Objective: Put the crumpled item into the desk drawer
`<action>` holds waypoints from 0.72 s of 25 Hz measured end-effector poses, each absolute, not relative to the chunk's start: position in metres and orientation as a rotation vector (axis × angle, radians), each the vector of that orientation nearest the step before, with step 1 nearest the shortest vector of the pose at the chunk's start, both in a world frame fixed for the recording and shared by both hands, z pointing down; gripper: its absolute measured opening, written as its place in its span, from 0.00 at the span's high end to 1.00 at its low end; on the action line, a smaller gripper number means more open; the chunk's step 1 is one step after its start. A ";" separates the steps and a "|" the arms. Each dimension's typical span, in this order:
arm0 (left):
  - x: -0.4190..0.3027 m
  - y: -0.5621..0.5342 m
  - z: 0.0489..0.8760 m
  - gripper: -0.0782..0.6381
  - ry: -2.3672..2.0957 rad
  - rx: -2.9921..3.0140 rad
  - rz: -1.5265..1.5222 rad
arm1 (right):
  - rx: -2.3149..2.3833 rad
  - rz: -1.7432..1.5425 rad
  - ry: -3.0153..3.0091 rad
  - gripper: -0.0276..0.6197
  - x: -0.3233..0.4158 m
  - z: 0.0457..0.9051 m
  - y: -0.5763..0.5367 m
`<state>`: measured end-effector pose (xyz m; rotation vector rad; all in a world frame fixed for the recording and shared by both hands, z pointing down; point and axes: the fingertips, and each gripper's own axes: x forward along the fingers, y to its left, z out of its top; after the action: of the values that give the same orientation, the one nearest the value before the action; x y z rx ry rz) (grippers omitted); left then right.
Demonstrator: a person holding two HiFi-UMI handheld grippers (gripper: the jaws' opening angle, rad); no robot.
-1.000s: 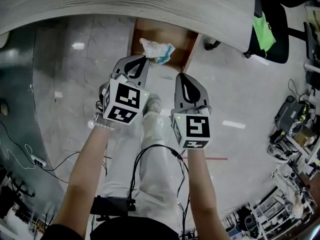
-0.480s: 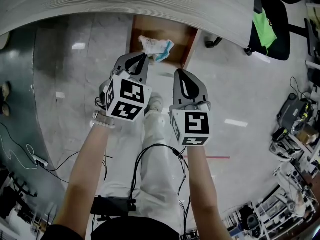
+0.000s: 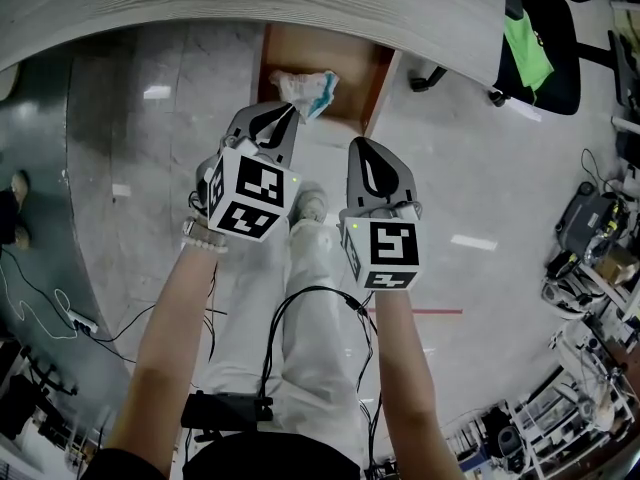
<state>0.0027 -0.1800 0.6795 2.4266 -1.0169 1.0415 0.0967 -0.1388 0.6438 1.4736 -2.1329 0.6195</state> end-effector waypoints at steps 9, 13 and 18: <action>-0.002 -0.169 0.649 0.87 -1.056 2.463 0.874 | 1.473 0.600 -2.144 0.95 0.094 0.626 -0.138; -0.004 -0.160 0.626 0.87 -1.077 2.451 0.817 | 1.472 0.587 -2.149 0.95 0.093 0.607 -0.134; -0.008 -0.149 0.589 0.87 -1.096 2.461 0.758 | 1.485 0.567 -2.159 0.95 0.095 0.579 -0.133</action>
<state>-0.0084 -0.1491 0.5885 2.4606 -1.0961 0.7585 0.0954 -0.1334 0.5788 1.4845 -2.1593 0.5666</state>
